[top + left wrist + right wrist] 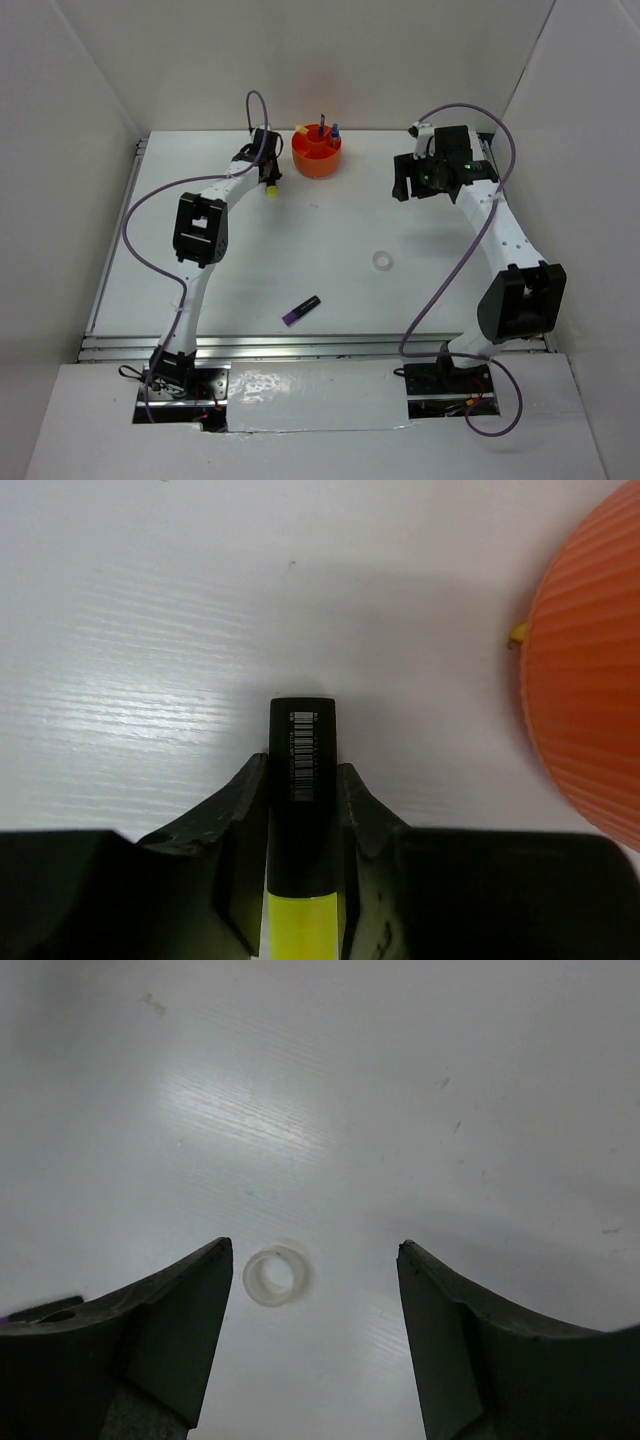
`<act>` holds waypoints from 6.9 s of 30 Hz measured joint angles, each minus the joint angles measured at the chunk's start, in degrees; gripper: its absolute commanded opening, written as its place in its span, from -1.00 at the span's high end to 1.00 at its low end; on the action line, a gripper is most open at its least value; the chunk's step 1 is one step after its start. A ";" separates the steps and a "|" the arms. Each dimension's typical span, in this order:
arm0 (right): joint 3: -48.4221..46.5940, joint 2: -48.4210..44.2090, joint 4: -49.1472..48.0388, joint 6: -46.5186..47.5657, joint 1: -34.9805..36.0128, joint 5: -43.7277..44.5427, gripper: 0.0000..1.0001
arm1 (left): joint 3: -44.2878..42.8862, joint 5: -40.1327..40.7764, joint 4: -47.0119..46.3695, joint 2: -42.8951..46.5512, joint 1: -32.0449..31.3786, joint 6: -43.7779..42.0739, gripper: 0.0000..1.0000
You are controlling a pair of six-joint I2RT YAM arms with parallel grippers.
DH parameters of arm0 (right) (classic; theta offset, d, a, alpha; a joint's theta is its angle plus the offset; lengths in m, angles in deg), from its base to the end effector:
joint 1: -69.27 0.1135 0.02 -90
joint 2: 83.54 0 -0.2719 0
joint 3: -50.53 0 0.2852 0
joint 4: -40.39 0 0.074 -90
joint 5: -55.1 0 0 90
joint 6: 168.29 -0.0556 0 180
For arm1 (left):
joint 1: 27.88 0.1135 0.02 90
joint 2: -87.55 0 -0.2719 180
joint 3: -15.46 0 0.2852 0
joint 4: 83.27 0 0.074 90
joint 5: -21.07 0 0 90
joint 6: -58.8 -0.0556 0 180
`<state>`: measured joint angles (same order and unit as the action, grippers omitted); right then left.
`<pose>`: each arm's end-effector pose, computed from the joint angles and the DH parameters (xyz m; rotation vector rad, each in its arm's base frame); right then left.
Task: Sort the stationery into containers
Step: Grab a piece of stationery with the left arm, then pass the stationery from the left arm to the right, then place the stationery into the container
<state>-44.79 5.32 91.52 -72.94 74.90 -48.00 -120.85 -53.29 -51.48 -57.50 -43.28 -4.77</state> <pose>0.3860 0.0507 0.3273 -0.3353 2.3167 0.2708 0.6034 -0.1506 0.1430 -0.3569 2.2197 -0.0812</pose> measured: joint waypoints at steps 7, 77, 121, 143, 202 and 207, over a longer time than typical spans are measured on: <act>10.91 -10.25 -6.32 13.92 4.76 -4.52 -0.55 | 9.29 -7.85 0.87 6.60 1.16 3.19 1.00; 27.54 -5.25 -32.52 74.03 37.51 -17.35 -0.17 | 37.16 -39.08 11.58 37.57 -12.28 20.79 0.97; 20.46 -1.44 -23.32 73.31 37.97 -9.46 0.33 | 38.03 -37.70 12.96 38.16 -11.63 21.70 1.00; 15.26 1.95 -20.65 68.04 40.13 -5.20 1.00 | 38.49 -35.87 12.81 39.30 -10.25 21.27 -0.59; -38.60 54.45 -56.57 4.26 22.62 8.00 -0.27 | 53.29 -33.59 1.68 53.64 13.55 5.49 -0.97; -34.27 51.19 -56.52 3.23 22.69 7.30 -0.34 | 58.29 -36.17 -0.33 60.02 11.54 -4.66 -0.75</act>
<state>-79.06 56.51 35.00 -69.71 97.59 -40.70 -62.56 -89.46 -51.81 2.52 -31.74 -9.42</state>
